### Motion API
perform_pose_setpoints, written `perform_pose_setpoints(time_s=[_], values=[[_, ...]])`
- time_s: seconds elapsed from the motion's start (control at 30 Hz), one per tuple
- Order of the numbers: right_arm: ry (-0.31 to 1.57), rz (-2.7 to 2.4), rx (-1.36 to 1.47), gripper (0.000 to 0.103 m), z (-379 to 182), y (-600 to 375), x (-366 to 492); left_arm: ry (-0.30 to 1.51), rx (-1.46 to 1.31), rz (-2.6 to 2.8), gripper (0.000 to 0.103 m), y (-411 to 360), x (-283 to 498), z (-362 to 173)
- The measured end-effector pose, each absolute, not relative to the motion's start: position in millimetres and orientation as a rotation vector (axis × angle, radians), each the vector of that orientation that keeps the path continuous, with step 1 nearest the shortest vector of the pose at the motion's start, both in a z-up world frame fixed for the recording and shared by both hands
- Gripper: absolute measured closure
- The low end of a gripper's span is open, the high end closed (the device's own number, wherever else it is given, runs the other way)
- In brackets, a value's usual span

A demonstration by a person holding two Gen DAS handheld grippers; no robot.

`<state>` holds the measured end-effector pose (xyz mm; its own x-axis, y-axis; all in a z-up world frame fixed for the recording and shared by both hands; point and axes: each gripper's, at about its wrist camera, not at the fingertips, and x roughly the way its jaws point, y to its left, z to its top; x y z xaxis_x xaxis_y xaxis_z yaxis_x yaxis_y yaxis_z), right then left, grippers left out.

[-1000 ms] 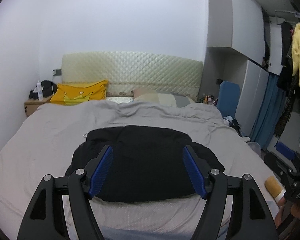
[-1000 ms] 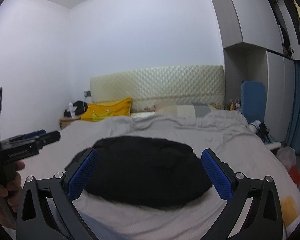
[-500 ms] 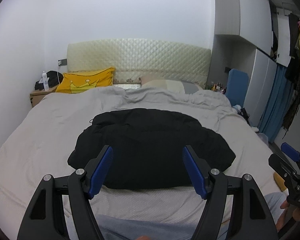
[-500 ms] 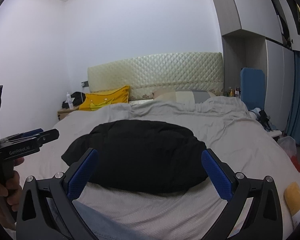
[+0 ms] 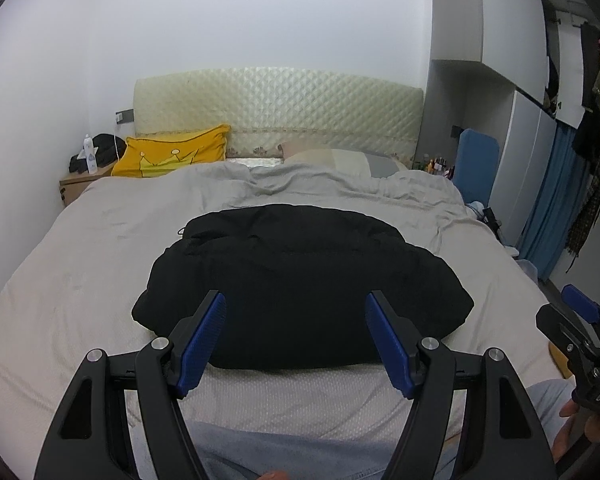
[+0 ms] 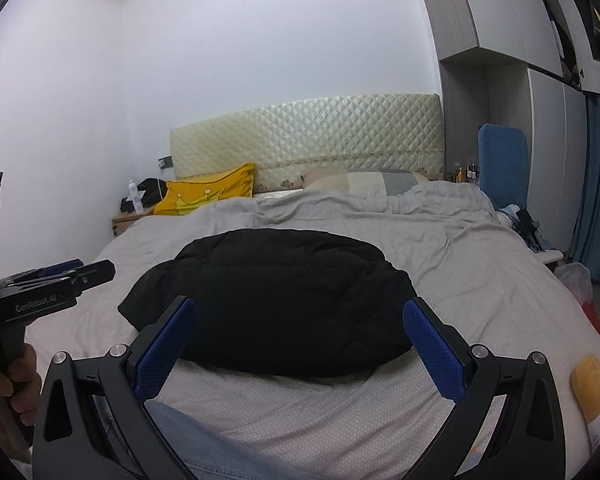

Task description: Fold large clothes

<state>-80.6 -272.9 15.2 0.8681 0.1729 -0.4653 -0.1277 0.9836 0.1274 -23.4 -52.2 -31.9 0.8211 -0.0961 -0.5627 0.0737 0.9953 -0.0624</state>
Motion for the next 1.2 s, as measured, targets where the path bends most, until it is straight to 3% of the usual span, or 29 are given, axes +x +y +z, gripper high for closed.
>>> perform_pose_setpoints(time_s=[1.2], values=[[0.51, 0.169, 0.11, 0.0, 10.5, -272.1, -82.5, 0.607, -0.049, -0.091, 0.03, -50.7, -24.8, -29.4]])
